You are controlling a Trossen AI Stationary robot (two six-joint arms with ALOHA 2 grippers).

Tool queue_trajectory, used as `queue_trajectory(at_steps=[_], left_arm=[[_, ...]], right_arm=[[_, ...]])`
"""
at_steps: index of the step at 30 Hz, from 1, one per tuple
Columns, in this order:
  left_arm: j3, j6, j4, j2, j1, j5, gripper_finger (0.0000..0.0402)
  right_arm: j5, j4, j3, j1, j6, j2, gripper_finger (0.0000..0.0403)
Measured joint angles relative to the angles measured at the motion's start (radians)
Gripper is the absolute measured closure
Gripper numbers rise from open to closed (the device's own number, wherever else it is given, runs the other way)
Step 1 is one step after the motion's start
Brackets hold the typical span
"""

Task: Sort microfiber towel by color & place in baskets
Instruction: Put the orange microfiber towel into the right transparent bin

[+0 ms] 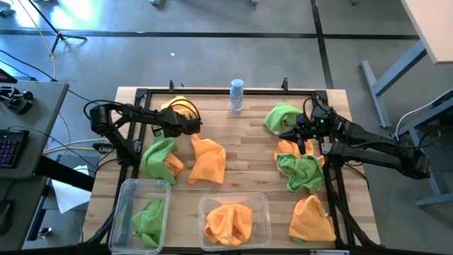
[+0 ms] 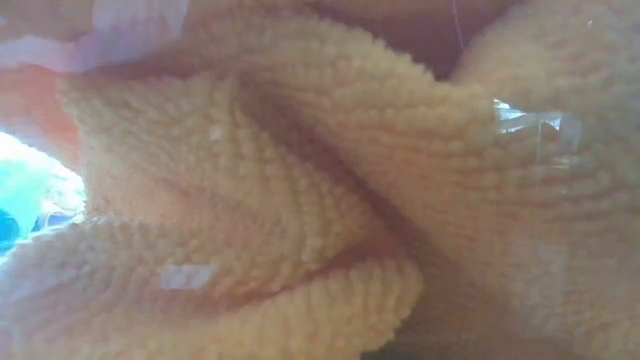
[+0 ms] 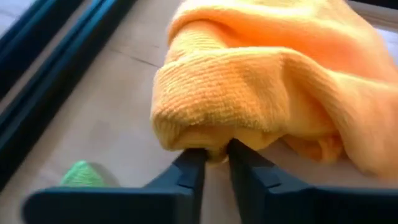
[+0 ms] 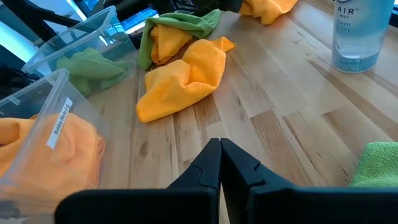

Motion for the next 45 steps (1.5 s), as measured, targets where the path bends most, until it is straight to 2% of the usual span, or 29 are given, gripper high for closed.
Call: queue_trajectory(at_steps=[3,8,13,17,22,28,36,45], left_arm=[[0.002,0.002,0.031,-0.003,-0.039,-0.006,0.0394],[0.038,-0.029,-0.035,-0.003,-0.118,-0.013,0.0399],[0.124,-0.020,-0.163,-0.050,-0.216,-0.055,0.0401],[0.218,-0.013,-0.339,-0.125,-0.276,-0.070,0.0401],[0.388,0.119,-0.498,-0.223,-0.331,-0.047,0.0401],[0.632,0.384,-0.504,-0.258,-0.390,-0.019,0.0401],[0.952,0.582,-0.503,-0.165,-0.499,-0.027,0.0401],[1.269,0.755,-0.507,0.019,-0.607,0.003,0.0401]], right_arm=[[0.000,0.000,0.000,0.000,0.000,0.000,0.0403],[0.000,-0.001,0.000,0.000,-0.001,0.000,0.0403],[0.021,-0.001,0.000,0.000,-0.013,0.000,0.0403],[0.123,-0.001,0.000,0.000,-0.037,0.000,0.0403],[0.167,-0.001,0.000,0.000,-0.031,0.000,0.0403],[0.169,-0.010,0.000,0.000,-0.030,0.000,0.0403],[0.169,-0.090,0.000,0.000,-0.038,0.000,0.0403],[0.168,-0.113,0.000,0.000,-0.027,0.000,0.0403]])
